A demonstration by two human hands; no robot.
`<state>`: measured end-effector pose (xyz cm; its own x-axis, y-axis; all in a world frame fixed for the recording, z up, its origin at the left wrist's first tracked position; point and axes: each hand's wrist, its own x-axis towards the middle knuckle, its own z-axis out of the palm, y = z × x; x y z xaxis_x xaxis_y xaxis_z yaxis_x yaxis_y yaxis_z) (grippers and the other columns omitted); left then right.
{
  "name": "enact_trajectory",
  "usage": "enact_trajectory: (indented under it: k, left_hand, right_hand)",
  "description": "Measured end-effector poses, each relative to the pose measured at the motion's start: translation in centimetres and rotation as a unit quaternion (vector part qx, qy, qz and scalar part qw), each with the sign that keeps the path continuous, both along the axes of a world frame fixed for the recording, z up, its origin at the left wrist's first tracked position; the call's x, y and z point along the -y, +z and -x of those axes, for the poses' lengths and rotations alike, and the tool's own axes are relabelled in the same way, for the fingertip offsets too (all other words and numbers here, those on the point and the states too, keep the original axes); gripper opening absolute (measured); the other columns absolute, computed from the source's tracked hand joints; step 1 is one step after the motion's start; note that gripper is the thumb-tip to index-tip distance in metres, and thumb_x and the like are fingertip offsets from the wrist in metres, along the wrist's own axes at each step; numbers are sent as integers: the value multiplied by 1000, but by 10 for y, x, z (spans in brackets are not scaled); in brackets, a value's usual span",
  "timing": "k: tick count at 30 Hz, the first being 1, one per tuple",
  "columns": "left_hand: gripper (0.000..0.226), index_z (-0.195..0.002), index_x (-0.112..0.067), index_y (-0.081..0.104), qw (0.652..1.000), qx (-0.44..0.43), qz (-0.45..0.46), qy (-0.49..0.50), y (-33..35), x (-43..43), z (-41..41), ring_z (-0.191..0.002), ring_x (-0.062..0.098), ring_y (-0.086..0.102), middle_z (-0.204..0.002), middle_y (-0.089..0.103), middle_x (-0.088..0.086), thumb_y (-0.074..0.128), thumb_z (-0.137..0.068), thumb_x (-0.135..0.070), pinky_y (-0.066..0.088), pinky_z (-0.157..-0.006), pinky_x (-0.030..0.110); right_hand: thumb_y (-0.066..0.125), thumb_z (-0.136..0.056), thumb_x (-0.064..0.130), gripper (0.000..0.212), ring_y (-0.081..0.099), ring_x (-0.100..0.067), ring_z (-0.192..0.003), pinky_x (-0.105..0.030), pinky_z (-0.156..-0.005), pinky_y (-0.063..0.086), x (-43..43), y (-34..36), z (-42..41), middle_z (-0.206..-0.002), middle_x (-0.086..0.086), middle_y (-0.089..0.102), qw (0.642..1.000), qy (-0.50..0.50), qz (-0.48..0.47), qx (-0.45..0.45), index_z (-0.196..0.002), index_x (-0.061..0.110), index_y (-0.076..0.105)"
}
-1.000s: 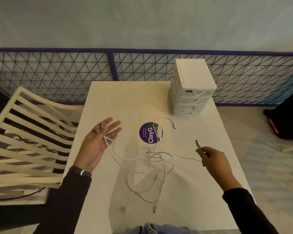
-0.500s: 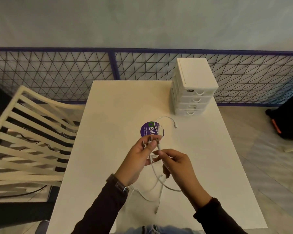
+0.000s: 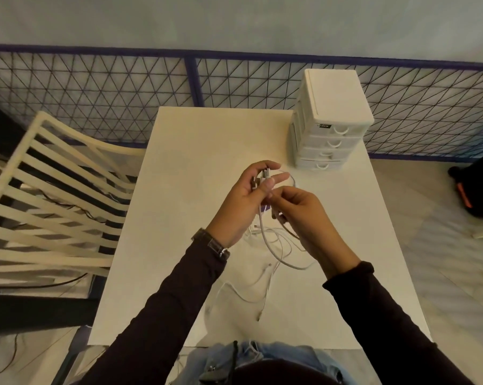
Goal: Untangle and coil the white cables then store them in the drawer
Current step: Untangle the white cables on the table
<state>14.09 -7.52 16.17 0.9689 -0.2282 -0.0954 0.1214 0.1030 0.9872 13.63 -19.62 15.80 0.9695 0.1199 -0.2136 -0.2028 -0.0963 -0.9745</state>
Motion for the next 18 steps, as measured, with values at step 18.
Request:
enact_trajectory:
  k: [18]
  left_hand:
    - [17, -94, -18, 48, 941, -63, 293, 155, 0, -73, -20, -96, 31, 67, -76, 71, 9, 34, -99, -9, 48, -98, 37]
  right_hand:
    - [65, -84, 26, 22, 51, -26, -94, -37, -83, 36, 13, -47, 60, -105, -4, 50, 777, 5, 369, 510, -98, 17, 50]
